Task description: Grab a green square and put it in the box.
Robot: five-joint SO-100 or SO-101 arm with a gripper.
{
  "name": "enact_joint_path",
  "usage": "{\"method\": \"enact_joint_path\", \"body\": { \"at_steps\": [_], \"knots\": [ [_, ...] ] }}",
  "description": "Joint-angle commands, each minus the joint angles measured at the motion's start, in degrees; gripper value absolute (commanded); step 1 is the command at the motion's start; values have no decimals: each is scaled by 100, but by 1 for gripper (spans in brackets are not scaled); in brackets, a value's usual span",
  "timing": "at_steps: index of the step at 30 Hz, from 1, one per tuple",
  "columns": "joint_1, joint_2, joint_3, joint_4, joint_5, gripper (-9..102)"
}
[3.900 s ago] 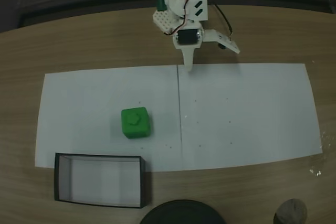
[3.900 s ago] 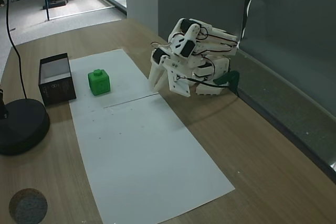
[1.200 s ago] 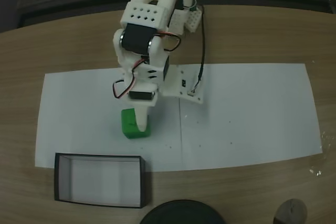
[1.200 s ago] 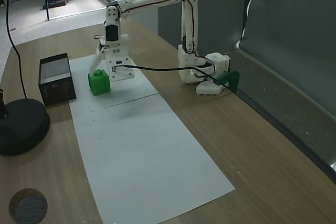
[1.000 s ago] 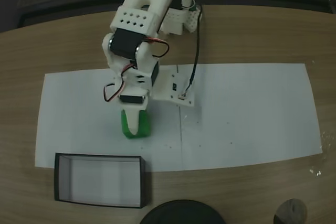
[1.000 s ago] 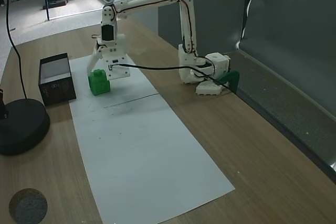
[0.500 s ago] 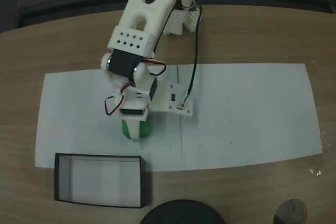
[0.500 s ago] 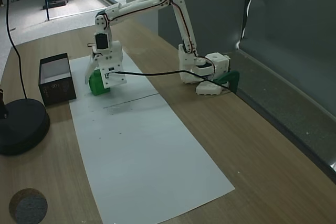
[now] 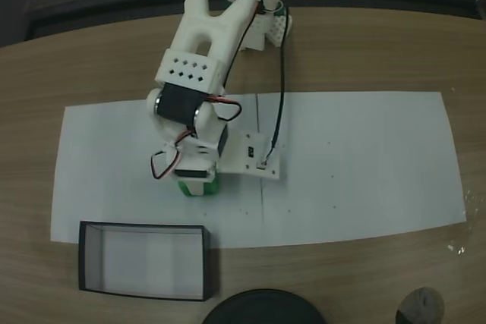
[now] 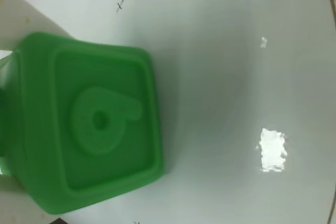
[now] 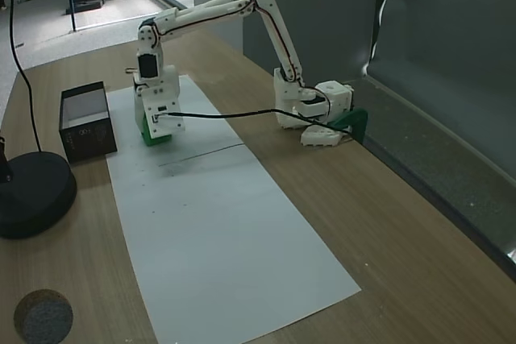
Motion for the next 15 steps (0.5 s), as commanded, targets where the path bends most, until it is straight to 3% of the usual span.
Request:
{"method": "enact_joint_path", "body": {
  "at_steps": [1,8,15],
  "knots": [
    [-158,1415,-352,-18,229,11],
    [-475,3621,-1081,-132,809,12],
    [-334,3445,-1072,-1512,1081,12]
  ]
}}
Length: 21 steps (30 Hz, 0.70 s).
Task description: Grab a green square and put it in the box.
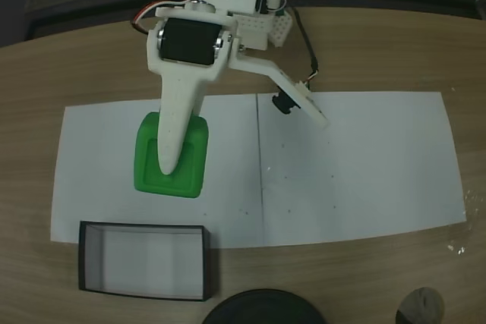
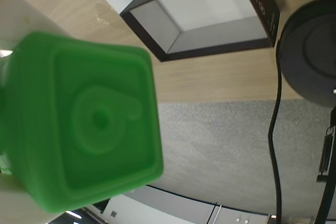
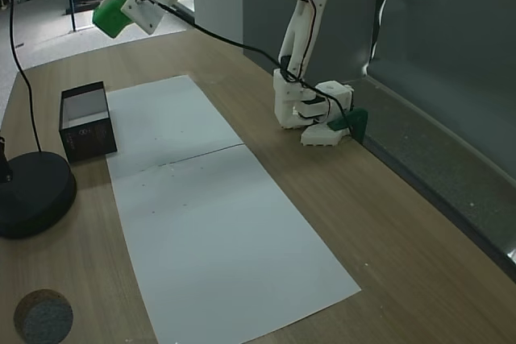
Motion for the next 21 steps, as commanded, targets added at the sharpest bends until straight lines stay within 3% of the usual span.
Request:
{"method": "enact_joint_path", "body": {
  "at_steps": [1,8,21],
  "knots": [
    [141,-211,-325,-633,158,12],
    [721,-2004,-624,-1424,519,12],
    [1222,-4236,-2443,-1257,949,12]
  ]
}}
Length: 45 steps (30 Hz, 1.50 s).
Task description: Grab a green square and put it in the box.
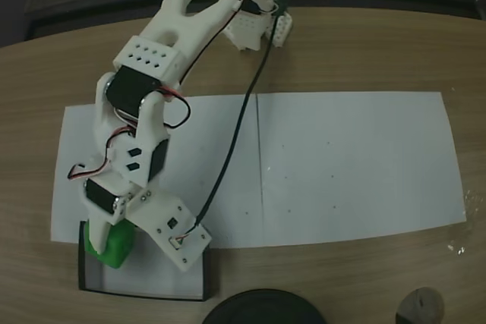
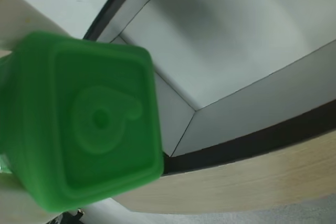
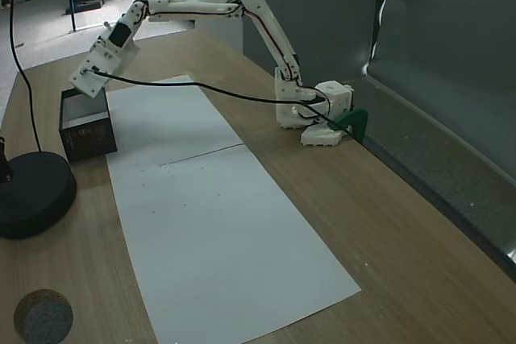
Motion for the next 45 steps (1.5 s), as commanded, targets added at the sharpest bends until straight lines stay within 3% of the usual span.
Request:
{"method": "enact_joint_path", "body": {
  "at_steps": [1,6,11,19,23,26,34,37,45],
  "knots": [
    [-35,132,-650,-26,62,12],
    [-167,79,-598,-26,9,14],
    [-281,44,-650,316,9,34],
    [-264,211,-650,545,88,26],
    [-264,782,-650,1099,729,14],
    [-325,1468,-650,1723,923,6],
    [-984,4069,-598,3894,844,5],
    [-1274,5098,-527,4737,325,5],
    [-1415,8473,2408,4421,-246,5]
  ]
}}
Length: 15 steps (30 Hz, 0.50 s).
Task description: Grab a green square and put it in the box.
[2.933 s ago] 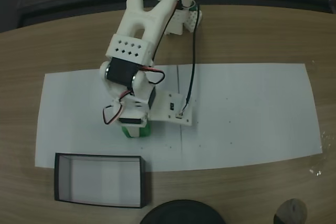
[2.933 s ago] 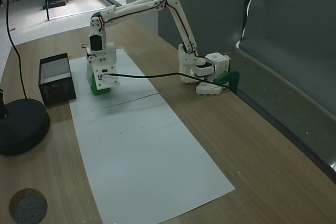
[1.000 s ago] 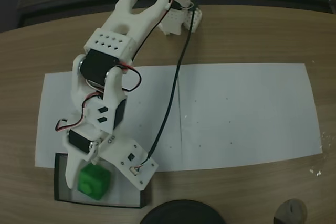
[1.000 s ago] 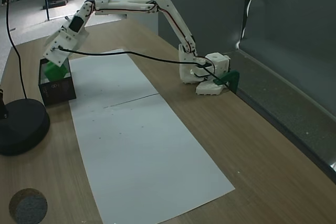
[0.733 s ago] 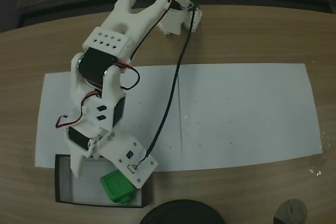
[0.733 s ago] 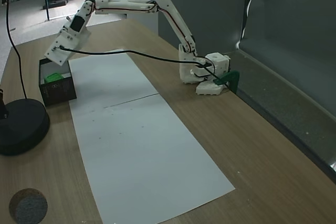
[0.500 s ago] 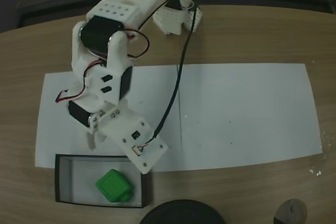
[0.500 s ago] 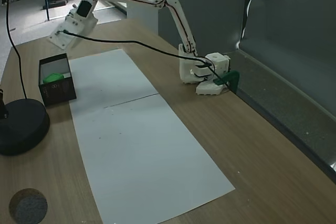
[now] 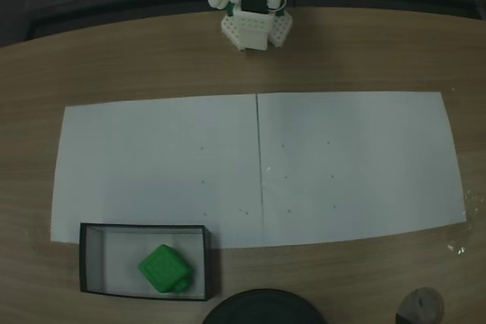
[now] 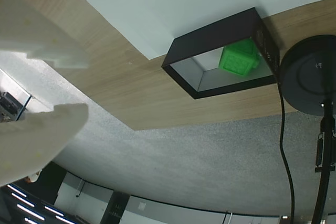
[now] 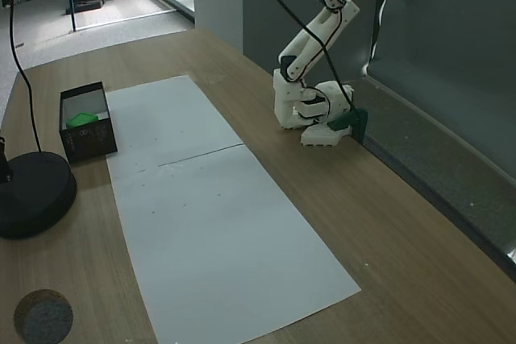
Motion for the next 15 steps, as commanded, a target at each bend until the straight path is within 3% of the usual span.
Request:
{"method": "enact_joint_path", "body": {
  "at_steps": [1,15],
  "knots": [
    [-158,1556,1362,-343,-79,5],
    [-272,5493,7058,-3401,-817,0]
  ]
}}
